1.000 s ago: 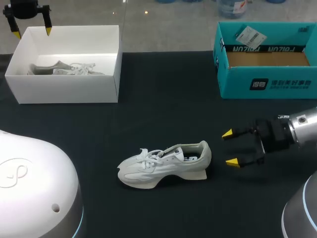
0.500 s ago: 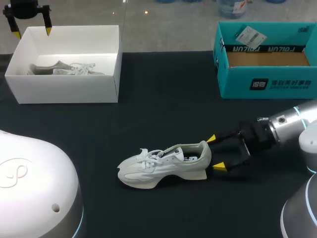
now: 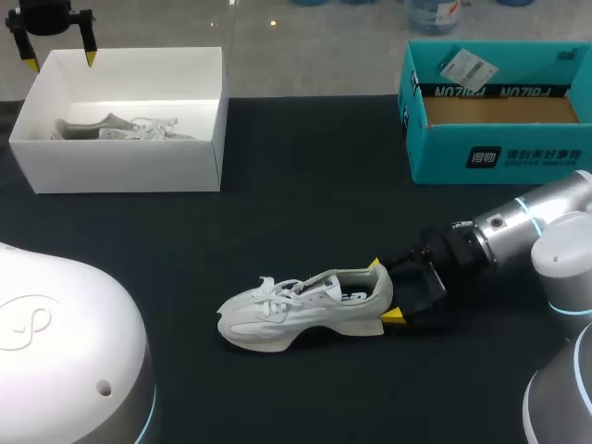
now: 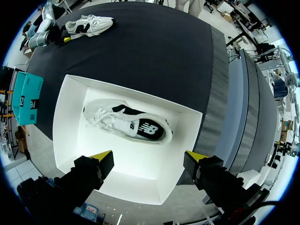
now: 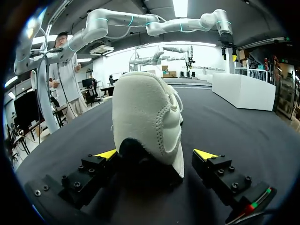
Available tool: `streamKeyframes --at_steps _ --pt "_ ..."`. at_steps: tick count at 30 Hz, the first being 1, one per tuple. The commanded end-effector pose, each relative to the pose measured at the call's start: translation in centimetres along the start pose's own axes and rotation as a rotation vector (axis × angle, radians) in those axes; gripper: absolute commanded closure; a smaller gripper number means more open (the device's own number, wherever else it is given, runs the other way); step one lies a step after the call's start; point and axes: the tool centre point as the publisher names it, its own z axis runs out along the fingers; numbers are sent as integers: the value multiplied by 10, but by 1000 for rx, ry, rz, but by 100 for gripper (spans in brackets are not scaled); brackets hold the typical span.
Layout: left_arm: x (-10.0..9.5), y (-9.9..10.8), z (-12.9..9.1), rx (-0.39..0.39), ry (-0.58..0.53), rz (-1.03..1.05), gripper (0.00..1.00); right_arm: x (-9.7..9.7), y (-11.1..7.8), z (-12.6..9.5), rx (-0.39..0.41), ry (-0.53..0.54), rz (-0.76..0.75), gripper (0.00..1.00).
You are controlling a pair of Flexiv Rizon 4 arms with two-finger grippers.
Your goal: Take the shoe out of the shoebox, open the shoe tongue, remove and reinsert the insole, then place the shoe into the shoebox
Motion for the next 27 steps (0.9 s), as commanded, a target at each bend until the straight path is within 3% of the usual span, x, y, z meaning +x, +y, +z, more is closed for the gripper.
streamKeyframes --at_steps 1,8,25,26,27 --pt "0 0 0 -1 1 0 0 5 0 10 5 -52 1 0" --pt "0 0 0 -1 1 0 0 10 2 15 -9 -113 2 0" --pt "0 0 0 -1 1 0 0 2 4 24 -31 -107 -10 0" --pt "0 0 0 -1 1 0 0 3 4 23 -32 -110 -8 46" --pt "0 0 0 -1 1 0 0 4 4 23 -34 -122 -6 79"
